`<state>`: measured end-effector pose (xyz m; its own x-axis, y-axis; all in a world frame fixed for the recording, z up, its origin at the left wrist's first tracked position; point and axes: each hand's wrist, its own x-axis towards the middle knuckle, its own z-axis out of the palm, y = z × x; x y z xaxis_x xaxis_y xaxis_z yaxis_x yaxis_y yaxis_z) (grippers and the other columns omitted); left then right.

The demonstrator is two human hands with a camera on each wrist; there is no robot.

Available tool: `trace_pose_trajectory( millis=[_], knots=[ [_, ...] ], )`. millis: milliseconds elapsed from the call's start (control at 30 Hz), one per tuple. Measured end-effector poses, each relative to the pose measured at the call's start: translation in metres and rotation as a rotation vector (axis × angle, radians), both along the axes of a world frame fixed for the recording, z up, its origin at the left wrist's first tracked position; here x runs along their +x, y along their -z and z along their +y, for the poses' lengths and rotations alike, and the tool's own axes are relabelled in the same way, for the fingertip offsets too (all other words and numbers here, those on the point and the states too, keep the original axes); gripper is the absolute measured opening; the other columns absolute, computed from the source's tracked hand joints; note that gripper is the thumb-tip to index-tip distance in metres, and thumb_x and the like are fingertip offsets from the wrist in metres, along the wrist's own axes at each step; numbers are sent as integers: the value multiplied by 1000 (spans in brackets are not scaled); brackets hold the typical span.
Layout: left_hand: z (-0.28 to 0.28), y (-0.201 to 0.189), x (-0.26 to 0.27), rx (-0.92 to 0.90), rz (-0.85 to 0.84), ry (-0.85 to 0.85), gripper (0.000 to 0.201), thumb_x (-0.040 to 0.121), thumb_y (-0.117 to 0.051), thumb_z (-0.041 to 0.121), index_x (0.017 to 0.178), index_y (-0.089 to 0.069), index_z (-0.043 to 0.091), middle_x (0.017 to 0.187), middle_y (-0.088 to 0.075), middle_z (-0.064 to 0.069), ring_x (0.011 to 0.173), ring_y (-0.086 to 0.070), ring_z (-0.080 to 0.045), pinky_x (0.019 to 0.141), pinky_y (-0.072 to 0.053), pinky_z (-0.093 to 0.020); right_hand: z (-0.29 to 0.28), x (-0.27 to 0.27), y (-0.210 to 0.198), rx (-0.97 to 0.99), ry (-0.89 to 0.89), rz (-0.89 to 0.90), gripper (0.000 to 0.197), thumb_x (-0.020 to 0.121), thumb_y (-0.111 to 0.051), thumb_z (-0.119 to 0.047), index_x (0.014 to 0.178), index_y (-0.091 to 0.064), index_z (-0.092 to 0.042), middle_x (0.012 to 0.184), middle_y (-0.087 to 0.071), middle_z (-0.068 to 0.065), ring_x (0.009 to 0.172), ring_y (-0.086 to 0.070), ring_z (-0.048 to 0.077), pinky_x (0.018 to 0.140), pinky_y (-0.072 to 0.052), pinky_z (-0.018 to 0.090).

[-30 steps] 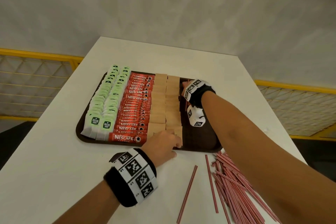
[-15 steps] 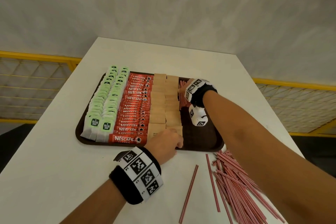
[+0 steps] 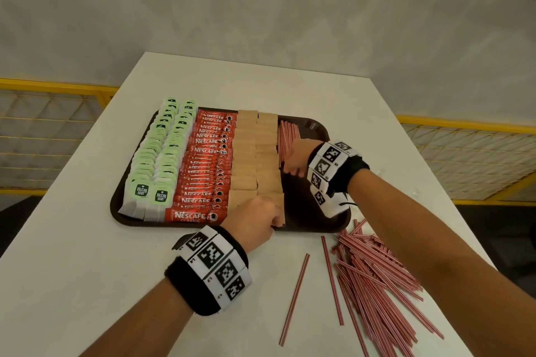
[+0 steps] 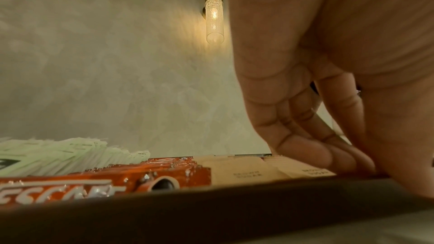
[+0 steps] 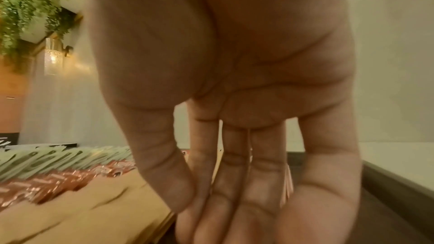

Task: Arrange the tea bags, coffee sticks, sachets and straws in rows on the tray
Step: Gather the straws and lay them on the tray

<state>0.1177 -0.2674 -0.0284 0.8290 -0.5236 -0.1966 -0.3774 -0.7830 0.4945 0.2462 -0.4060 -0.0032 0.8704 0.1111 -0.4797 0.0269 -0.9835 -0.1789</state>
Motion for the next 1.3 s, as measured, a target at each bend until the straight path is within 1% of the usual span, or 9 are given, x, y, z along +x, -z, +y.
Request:
trace_pose_trajectory(
  millis=[100, 267, 400, 500, 667, 767, 900, 1033, 1300],
  knots=[
    [0, 0, 1, -5, 9, -3, 25, 90, -56, 6, 111, -66, 13, 116, -59, -3, 105, -55, -15, 87, -42, -21, 6, 4, 3, -15, 22, 27, 30, 91, -53, -13, 114, -63, 3, 114, -66, 15, 79, -55, 18, 86, -53, 35],
    [0, 2, 1, -4, 9, -17, 24, 89, -57, 6, 110, -66, 13, 116, -59, -4, 105, -56, -16, 87, -44, -23, 4, 11, 11, 43, 80, -54, 28, 90, -55, -16, 109, -65, 2, 89, -61, 10, 59, -50, 16, 58, -45, 23],
    [0, 0, 0, 4, 12, -22, 26, 89, -57, 7, 113, -66, 13, 118, -58, -5, 106, -56, -18, 89, -45, -24, -6, 14, 10, 167, 175, -187, 23, 90, -51, -16, 94, -68, 0, 95, -67, 13, 82, -62, 23, 72, -49, 29],
    [-1, 0, 0, 18, 11, -20, 26, 90, -57, 8, 114, -65, 13, 118, -58, -6, 107, -56, -19, 88, -43, -24, -10, 23, 8, 166, 333, -271, 28, 90, -43, -8, 62, -46, -7, 67, -51, 9, 70, -53, 22, 60, -45, 32],
    [-2, -2, 0, 24, 29, -26, 24, 89, -56, 6, 110, -66, 11, 116, -58, -7, 106, -56, -19, 88, -43, -24, -5, 24, 14, 135, 374, -192, 34, 93, -41, -7, 60, -40, -8, 64, -43, 4, 83, -50, 22, 72, -43, 29],
    [-3, -3, -3, 27, 14, -25, 25, 89, -56, 7, 111, -66, 12, 116, -57, -7, 107, -55, -19, 90, -43, -25, -3, 16, 5, 172, 316, -171, 24, 96, -39, -10, 85, -58, -3, 92, -59, 12, 103, -58, 28, 86, -47, 33],
    [-2, -7, -13, 4, -18, -51, 26, 92, -56, 17, 117, -61, 16, 118, -52, -3, 111, -50, -18, 96, -42, -30, -22, -28, -30, 380, 264, -191, 34, 97, -45, -23, 129, -48, -12, 123, -53, 5, 112, -53, 22, 84, -49, 33],
    [-2, -14, -28, -50, 13, -84, 31, 90, -58, 26, 120, -56, 19, 114, -48, 2, 95, -47, -10, 85, -39, -22, -52, -123, -58, 521, 224, -131, 40, 92, -54, -34, 129, -48, -21, 111, -53, -3, 100, -55, 13, 82, -51, 30],
    [-14, -16, -66, 11, 315, -100, 45, 90, -58, 32, 131, -43, 19, 99, -59, 1, 75, -58, -10, 72, -47, -24, -88, -244, -16, 29, 301, 46, 87, 70, -67, -63, 140, -34, -22, 147, -31, 5, 131, -37, 23, 106, -38, 42]
  ],
)
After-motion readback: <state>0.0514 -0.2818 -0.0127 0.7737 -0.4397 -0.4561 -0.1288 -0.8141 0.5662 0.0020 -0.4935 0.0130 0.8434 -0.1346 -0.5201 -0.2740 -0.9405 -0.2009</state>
